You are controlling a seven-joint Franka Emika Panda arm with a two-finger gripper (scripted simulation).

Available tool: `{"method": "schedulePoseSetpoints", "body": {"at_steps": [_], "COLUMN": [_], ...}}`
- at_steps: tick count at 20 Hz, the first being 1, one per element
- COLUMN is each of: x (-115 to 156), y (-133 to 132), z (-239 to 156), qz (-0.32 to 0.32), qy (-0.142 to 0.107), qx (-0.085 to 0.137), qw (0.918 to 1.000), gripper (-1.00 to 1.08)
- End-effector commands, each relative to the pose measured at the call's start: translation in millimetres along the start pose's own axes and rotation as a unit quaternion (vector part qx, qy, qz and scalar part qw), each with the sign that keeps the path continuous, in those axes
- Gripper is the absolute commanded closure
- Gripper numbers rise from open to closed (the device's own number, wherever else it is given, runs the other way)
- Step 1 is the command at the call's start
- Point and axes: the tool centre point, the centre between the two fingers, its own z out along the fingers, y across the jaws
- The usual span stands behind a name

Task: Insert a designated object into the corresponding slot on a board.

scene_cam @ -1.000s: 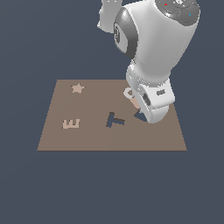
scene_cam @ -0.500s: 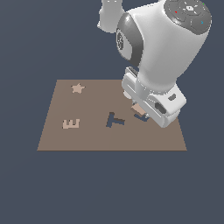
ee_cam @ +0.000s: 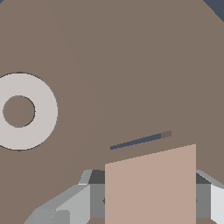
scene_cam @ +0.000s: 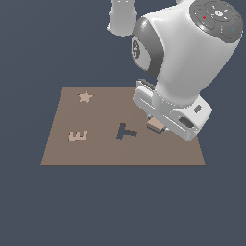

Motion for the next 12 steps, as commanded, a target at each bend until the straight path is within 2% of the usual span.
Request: {"method": "schedulePoseSetpoints", "body": {"at_steps": [1,12], "x": [-0.2,0.2], "y": [2.2,3.6], "z": [-0.3,8.2], "qz": [-0.013,-0.022], "qy": [0.000,0.000], "qx": [0.000,0.000], "qw": [0.9999,0.9998], "gripper": [1.08,1.08]}}
